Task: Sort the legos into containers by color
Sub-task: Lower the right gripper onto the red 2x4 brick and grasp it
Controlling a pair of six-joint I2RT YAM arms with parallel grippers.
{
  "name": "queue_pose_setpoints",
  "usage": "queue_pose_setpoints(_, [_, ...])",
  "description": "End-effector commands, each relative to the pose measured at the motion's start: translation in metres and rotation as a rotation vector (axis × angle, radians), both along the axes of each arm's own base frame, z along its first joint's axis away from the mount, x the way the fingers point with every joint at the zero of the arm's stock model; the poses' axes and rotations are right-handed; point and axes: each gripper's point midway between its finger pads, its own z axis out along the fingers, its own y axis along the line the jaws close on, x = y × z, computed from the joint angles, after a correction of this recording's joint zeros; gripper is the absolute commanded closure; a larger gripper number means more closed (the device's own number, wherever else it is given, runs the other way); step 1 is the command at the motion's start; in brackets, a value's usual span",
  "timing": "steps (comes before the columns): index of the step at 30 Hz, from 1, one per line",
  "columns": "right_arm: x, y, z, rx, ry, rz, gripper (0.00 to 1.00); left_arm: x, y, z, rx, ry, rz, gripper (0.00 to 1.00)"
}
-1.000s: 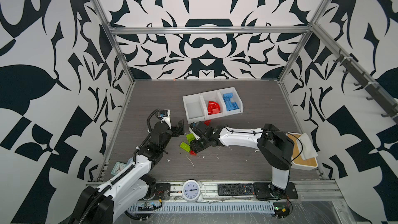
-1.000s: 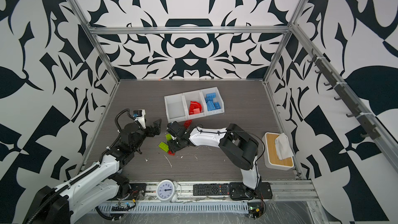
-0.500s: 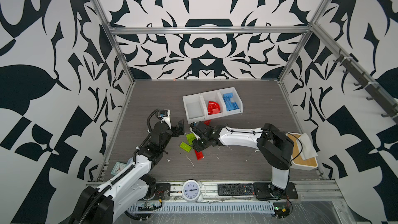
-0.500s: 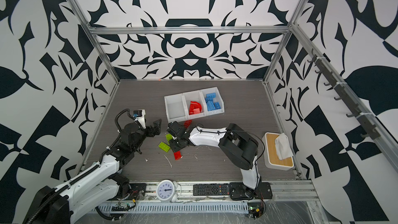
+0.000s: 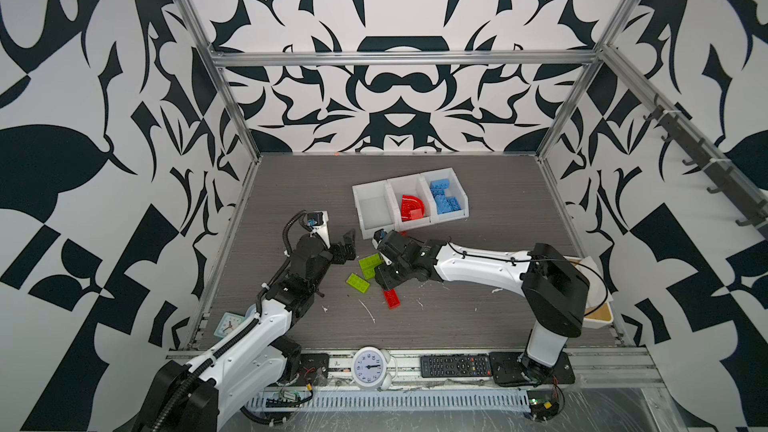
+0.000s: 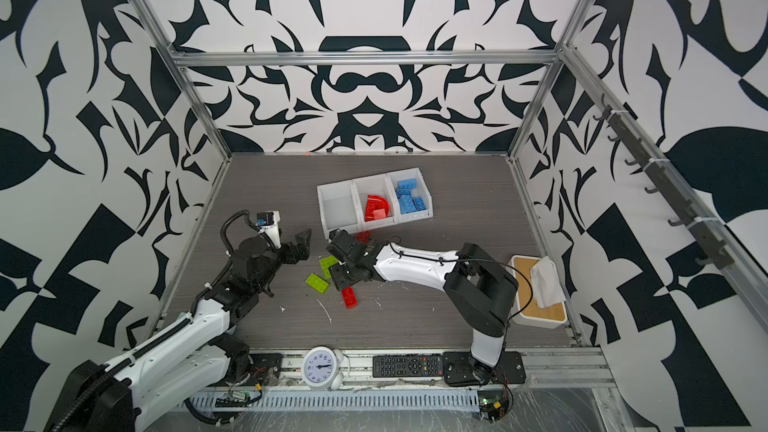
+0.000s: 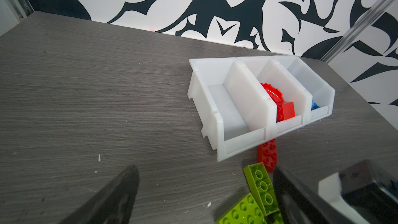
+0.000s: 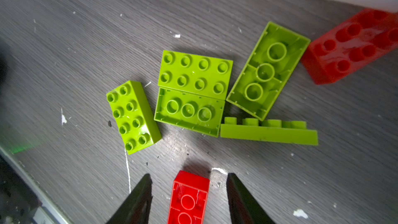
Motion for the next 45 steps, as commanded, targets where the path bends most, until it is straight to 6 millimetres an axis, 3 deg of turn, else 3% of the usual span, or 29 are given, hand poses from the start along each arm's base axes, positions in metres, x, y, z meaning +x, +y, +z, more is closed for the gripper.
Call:
queue_pose_setpoints(1, [-0.008, -0.013, -0.002, -0.05, 0.001, -0.008, 0.42, -0.001, 0.003, 0.001, -0.004, -0.013, 0.014, 0.01])
queue_pose_setpoints(12, [-0.02, -0.009, -0.026, -0.144, 0.025, 0.03, 0.45, -0.001, 0.004, 0.001, -0.002, -0.01, 0.016, 0.01])
queue_pose_setpoints(28, [-0.017, -0.01, -0.033, -0.189, 0.02, 0.041, 0.59, 0.0, 0.004, 0.0, -0.003, -0.009, 0.016, 0.01])
queue_pose_setpoints(40, [-0.004, -0.005, 0.013, -0.133, -0.082, 0.067, 0.68, 0.0, 0.004, 0.001, -0.004, -0.011, 0.015, 0.01])
queue_pose_setpoints(45, [0.018, -0.014, 0.047, -0.089, -0.148, 0.058, 0.68, -0.001, 0.003, 0.001, -0.006, -0.011, 0.014, 0.01])
